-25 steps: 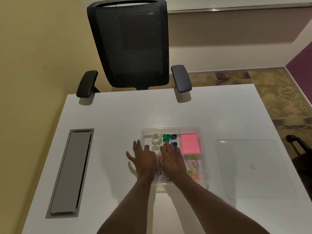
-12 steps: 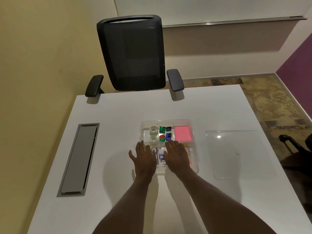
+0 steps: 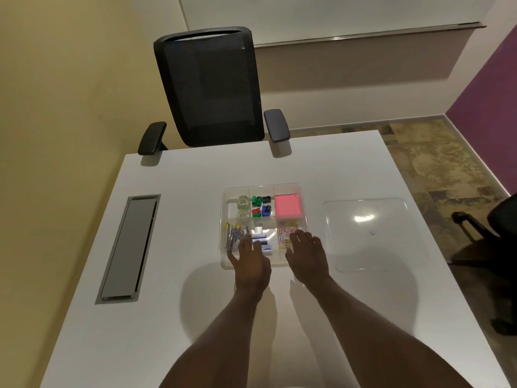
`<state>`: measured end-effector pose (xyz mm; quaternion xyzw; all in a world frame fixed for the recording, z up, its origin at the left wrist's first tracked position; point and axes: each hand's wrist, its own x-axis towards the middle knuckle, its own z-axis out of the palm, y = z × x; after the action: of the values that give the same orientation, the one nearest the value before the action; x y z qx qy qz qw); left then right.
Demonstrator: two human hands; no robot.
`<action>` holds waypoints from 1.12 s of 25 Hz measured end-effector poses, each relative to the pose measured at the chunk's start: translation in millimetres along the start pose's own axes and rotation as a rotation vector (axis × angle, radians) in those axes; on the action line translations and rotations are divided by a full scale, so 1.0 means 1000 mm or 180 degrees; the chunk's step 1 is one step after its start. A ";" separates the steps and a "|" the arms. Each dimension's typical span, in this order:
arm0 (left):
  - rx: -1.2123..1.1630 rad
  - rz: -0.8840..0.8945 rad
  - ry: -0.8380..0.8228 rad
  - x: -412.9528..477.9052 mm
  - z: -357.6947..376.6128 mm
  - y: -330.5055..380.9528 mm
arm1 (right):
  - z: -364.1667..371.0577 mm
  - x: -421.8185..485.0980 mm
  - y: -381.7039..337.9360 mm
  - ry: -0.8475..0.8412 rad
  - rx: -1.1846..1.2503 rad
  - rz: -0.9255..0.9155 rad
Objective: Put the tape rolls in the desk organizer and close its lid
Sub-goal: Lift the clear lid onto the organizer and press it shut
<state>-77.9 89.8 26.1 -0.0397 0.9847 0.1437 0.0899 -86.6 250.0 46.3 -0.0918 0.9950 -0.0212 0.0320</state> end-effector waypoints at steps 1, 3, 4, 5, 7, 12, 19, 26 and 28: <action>-0.0009 0.0064 0.0034 -0.005 0.003 0.008 | 0.000 -0.004 0.010 -0.0052 0.0051 0.0067; 0.0026 0.0167 0.0019 -0.010 0.011 0.027 | 0.002 -0.009 0.032 -0.0173 0.0179 0.0240; 0.0019 0.0182 -0.0032 -0.011 0.015 0.037 | 0.005 -0.012 0.044 -0.0176 0.0197 0.0303; -0.0017 0.0174 -0.0083 -0.011 0.019 0.048 | 0.008 -0.016 0.058 -0.0190 0.0199 0.0359; -0.0099 0.0204 -0.0072 -0.013 0.026 0.073 | 0.012 -0.021 0.088 -0.0227 0.0193 0.0445; -0.0254 0.0452 0.0109 -0.003 0.050 0.138 | 0.019 -0.023 0.170 -0.0258 0.0187 0.0805; -0.0595 0.0363 -0.0335 0.051 0.075 0.209 | 0.027 0.003 0.279 -0.0248 0.0202 0.1002; -0.0651 -0.0028 -0.0730 0.090 0.096 0.237 | 0.043 0.041 0.353 -0.0421 0.0425 0.1346; -0.0695 -0.0338 -0.0801 0.097 0.102 0.242 | 0.049 0.045 0.361 -0.0377 0.0516 0.1496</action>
<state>-181.2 345.1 -21.4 -0.0829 0.9407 0.2487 0.2152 -193.0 594.8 -22.7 0.1437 0.9805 -0.0875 0.1015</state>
